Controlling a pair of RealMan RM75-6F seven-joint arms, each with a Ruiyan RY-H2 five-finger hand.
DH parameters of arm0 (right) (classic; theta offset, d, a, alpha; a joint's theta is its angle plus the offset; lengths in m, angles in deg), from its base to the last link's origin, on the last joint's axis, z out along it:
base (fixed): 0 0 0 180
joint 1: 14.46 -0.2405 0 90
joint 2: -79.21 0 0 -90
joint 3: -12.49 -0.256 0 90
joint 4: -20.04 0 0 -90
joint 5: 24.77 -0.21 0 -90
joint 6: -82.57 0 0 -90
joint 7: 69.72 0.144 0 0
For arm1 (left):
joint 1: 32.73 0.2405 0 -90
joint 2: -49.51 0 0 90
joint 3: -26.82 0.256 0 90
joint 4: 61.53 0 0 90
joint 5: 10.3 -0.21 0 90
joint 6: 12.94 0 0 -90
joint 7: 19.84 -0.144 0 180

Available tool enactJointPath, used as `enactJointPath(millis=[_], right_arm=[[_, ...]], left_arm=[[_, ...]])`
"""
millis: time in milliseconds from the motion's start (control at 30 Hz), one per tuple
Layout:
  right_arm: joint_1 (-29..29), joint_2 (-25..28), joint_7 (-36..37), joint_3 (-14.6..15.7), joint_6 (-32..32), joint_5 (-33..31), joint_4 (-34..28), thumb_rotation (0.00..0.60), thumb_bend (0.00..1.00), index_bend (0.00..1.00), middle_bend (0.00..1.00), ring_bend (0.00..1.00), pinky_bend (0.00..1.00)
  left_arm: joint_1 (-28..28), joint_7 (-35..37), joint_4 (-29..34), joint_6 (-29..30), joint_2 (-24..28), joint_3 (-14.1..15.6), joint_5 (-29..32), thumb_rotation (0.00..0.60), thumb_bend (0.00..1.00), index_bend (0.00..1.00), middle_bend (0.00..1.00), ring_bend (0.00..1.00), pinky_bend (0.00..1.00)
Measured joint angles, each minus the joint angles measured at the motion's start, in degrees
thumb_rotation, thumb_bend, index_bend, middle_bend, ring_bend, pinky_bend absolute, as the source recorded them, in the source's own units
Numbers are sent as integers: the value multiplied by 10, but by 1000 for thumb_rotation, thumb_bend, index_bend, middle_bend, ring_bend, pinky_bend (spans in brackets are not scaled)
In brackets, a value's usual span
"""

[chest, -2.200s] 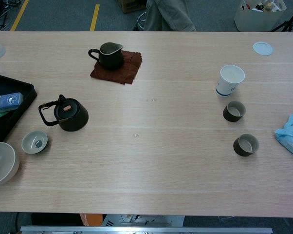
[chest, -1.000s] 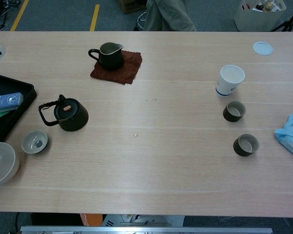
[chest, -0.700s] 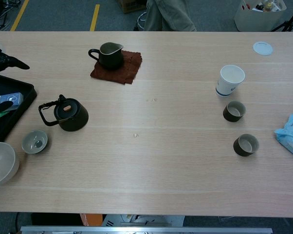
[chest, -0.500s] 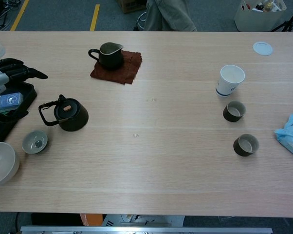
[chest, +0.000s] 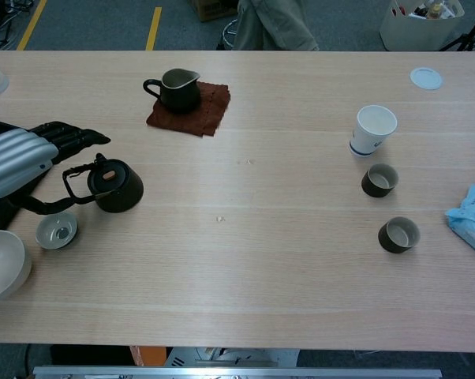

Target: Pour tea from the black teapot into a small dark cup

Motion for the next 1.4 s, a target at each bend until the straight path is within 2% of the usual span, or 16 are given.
enactJointPath(millis=[367, 567, 900, 1400], right_arm=[[1, -5, 9, 2, 2, -4, 12, 600, 61, 183, 229, 100, 146], [4, -7, 15, 4, 1, -9, 20, 600, 61, 183, 229, 100, 146], [9, -10, 23, 6, -2, -13, 29, 600, 61, 183, 229, 100, 146], [15, -12, 24, 8, -6, -16, 31, 600, 61, 183, 229, 100, 146]], left_arm=[[-20, -34, 8, -35, -33, -11, 43, 600, 292, 0, 37, 49, 68], [-30, -66, -1, -60, -54, -13, 76, 600, 292, 0, 0, 0, 41], [-42, -105, -32, -83, -72, -23, 134, 600, 292, 0, 0, 0, 40], [-61, -143, -92, -85, -78, -33, 162, 600, 292, 0, 0, 0, 40]])
